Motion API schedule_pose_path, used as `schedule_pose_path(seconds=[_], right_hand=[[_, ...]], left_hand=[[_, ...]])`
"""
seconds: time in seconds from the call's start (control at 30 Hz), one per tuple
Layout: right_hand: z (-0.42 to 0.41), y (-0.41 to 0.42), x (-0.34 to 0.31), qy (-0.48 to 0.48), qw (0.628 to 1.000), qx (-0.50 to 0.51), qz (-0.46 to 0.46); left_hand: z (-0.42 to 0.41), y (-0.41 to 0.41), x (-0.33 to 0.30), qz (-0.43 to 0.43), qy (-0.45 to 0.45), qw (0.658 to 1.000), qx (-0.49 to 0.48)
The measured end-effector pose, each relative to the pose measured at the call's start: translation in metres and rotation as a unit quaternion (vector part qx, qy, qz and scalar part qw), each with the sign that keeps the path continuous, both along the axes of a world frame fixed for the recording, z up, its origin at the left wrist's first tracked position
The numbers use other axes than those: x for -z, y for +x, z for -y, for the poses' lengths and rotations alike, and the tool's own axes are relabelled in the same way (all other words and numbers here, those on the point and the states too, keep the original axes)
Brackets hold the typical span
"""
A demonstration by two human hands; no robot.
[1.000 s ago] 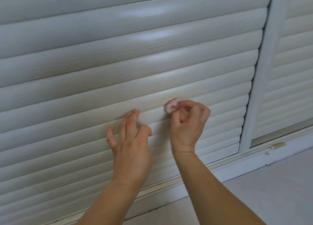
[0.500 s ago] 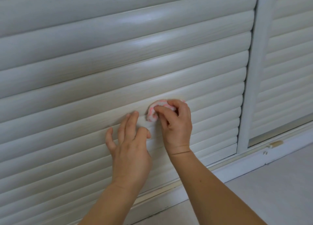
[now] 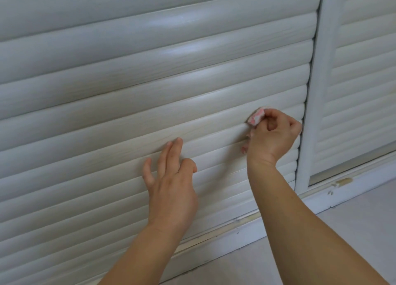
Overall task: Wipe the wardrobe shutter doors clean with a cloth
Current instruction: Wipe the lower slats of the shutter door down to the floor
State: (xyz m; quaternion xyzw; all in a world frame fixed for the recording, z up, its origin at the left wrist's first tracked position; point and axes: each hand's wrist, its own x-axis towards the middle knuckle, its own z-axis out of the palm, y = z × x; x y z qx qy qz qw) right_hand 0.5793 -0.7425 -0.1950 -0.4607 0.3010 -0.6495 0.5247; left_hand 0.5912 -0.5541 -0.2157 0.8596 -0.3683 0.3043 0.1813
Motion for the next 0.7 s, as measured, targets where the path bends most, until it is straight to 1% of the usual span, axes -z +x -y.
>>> schedule_pose_path(seconds=[0.03, 0.07, 0.1, 0.17, 0.2, 0.27, 0.33, 0.4, 0.47, 0.57, 0.63, 0.7], right_hand=[[-0.005, -0.001, -0.005, 0.003, 1.000, 0.016, 0.027], [-0.012, -0.001, -0.008, -0.009, 0.999, 0.043, 0.021], [-0.022, 0.001, -0.010, -0.029, 0.997, 0.066, 0.002], [-0.032, 0.008, -0.003, -0.113, 0.989, 0.085, -0.045], [-0.040, 0.012, 0.001, -0.161, 0.981, 0.082, -0.064], [-0.054, 0.018, 0.010, -0.248, 0.964, 0.063, -0.070], [-0.072, 0.024, 0.026, -0.324, 0.942, 0.024, -0.079], [-0.085, 0.024, 0.042, -0.378, 0.922, -0.010, -0.086], [-0.084, 0.023, 0.048, -0.401, 0.911, -0.033, -0.090], [-0.071, 0.020, 0.054, -0.434, 0.891, -0.033, -0.127], [-0.066, 0.016, 0.056, -0.429, 0.887, -0.051, -0.164], [-0.060, 0.013, 0.061, -0.411, 0.893, -0.086, -0.164]], left_hand=[[0.001, 0.000, -0.001, 0.000, 0.000, 1.000, 0.000], [0.001, 0.000, -0.001, 0.002, -0.001, 1.000, -0.001], [0.001, 0.000, -0.002, 0.003, -0.001, 1.000, 0.000], [0.001, 0.000, -0.005, 0.003, -0.001, 1.000, -0.001], [0.001, 0.001, -0.006, 0.003, -0.001, 1.000, -0.002], [0.003, 0.001, -0.007, 0.005, -0.003, 1.000, 0.000], [0.004, 0.001, -0.008, 0.008, -0.007, 1.000, -0.002], [0.005, 0.002, -0.008, 0.006, -0.012, 1.000, -0.014], [0.005, 0.004, -0.007, 0.013, -0.010, 1.000, -0.021], [0.003, 0.004, -0.006, 0.027, -0.002, 0.999, -0.025], [0.006, 0.003, -0.007, 0.030, -0.008, 0.999, -0.019], [0.012, 0.000, -0.007, 0.031, -0.010, 0.999, -0.005]])
